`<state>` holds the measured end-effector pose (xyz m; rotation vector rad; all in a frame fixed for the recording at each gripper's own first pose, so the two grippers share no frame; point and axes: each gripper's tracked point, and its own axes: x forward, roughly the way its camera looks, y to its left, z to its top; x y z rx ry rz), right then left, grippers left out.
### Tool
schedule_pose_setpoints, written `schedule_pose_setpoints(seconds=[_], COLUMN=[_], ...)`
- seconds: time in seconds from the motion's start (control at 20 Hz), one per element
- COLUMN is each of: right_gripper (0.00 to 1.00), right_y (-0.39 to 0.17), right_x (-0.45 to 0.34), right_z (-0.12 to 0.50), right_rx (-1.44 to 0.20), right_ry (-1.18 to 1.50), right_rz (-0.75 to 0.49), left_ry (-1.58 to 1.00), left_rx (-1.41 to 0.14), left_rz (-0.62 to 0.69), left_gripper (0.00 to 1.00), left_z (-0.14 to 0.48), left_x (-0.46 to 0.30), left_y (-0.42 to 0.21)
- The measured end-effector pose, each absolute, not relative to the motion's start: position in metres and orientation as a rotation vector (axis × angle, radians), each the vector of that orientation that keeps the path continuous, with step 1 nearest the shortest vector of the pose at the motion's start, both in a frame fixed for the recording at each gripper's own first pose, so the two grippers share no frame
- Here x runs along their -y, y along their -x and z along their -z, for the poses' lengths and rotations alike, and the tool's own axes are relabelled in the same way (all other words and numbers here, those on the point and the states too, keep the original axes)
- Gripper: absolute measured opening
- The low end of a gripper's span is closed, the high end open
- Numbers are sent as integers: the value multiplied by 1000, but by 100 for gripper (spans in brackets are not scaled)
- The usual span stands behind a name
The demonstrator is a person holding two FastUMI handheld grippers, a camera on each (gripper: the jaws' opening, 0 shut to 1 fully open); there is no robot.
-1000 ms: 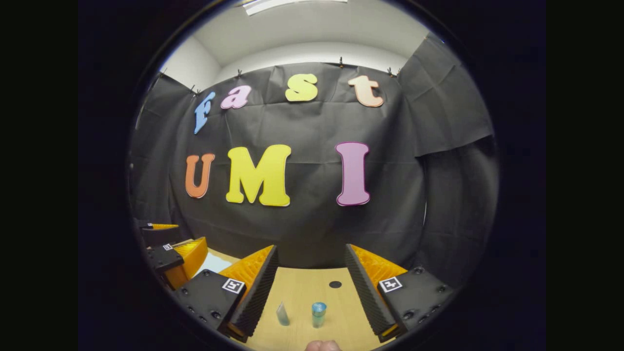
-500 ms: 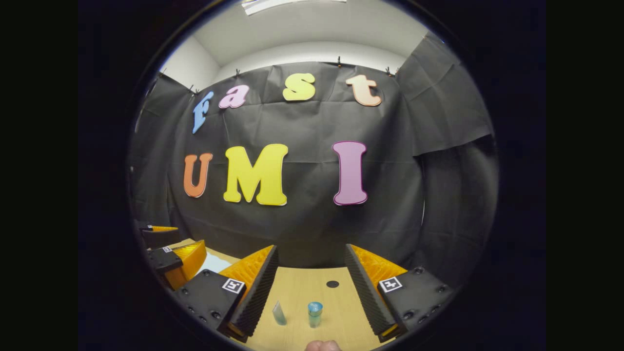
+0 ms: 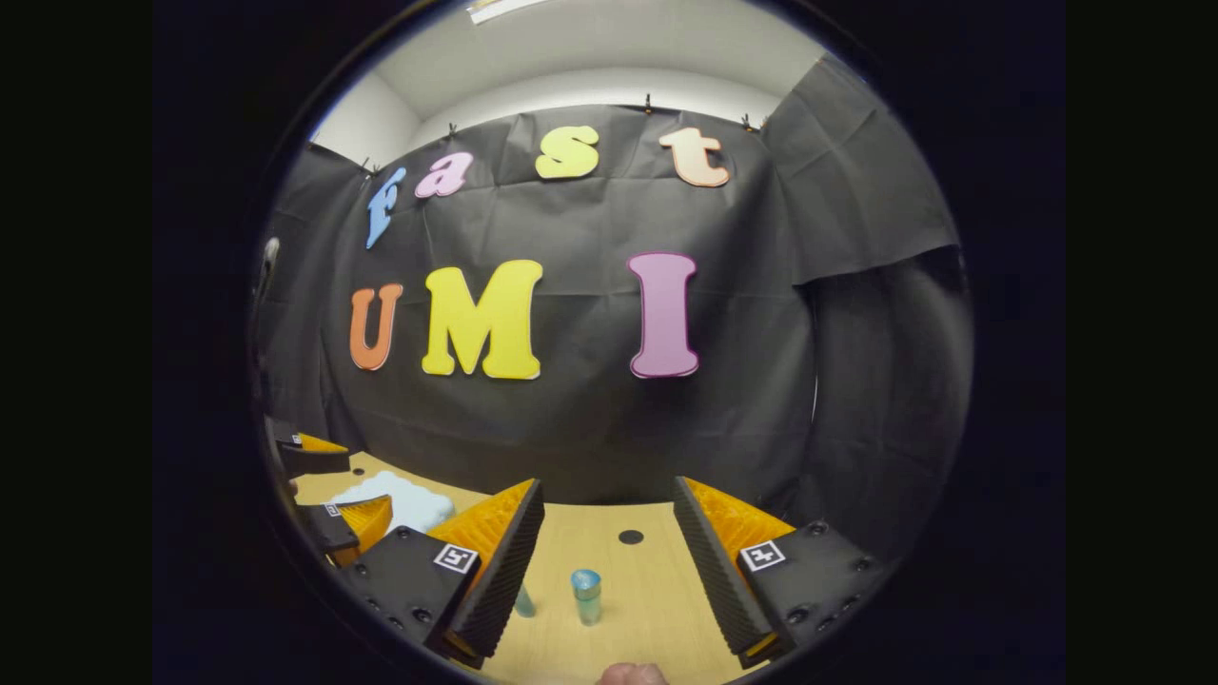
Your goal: First open the suitcase, pack the skin care products into it, and then close the suitcase.
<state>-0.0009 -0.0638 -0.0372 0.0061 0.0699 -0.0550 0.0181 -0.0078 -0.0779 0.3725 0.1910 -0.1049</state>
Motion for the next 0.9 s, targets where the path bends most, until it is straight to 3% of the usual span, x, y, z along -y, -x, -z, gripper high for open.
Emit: schedule_pose_setpoints(seconds=[0.55,0.9], right_gripper=[81,81], right_y=[12,15], right_x=[132,163], right_z=[73,86], right_rx=[-156,-194], right_ry=[-14,-30], right_rz=[181,256], left_ry=[-964,-1227], left_rx=[-513,-634], left_rz=[344,362], left_gripper=[98,89], left_z=[219,262], left_x=[16,-1], left_y=[-45,-61])
